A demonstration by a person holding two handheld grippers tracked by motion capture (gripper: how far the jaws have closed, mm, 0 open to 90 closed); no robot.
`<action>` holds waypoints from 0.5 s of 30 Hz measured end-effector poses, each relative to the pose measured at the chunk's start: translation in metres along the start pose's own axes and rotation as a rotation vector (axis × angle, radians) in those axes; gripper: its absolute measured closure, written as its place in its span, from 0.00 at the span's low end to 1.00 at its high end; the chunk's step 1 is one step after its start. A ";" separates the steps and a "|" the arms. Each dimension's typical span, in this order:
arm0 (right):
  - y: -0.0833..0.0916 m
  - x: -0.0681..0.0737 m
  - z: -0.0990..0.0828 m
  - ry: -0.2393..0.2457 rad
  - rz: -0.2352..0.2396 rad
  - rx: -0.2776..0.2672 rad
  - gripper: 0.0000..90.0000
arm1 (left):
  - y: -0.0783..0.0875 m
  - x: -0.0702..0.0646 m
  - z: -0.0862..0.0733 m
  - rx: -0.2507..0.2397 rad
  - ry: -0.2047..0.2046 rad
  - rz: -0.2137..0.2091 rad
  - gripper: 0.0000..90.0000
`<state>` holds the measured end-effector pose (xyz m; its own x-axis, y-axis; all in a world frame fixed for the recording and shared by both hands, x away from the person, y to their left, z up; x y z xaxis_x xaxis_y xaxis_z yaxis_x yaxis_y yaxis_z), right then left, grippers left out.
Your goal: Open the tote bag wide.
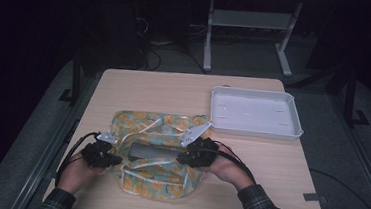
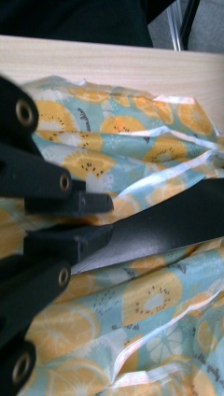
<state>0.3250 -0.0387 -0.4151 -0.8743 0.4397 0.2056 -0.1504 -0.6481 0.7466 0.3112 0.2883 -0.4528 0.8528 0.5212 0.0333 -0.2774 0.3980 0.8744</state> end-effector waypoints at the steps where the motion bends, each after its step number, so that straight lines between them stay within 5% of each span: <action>1: 0.001 0.000 0.000 -0.001 0.006 0.000 0.96 | 0.000 0.000 0.000 0.000 0.000 0.000 1.00; 15: 0.008 0.016 -0.012 0.026 0.044 0.011 0.99 | 0.000 -0.001 -0.001 -0.002 -0.013 -0.006 1.00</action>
<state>0.3040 -0.0443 -0.4133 -0.8917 0.3944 0.2220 -0.1064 -0.6595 0.7442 0.3101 0.2885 -0.4531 0.8600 0.5092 0.0341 -0.2731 0.4028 0.8736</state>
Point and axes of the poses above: each handheld gripper's, and its own axes: y roughly backward along the jaws, z roughly out of its top, x roughly to its left, the point moved 1 cm from there along -y, roughly forward along the jaws, and after that the axes turned 15 degrees about -y, right-handed, at the moved point
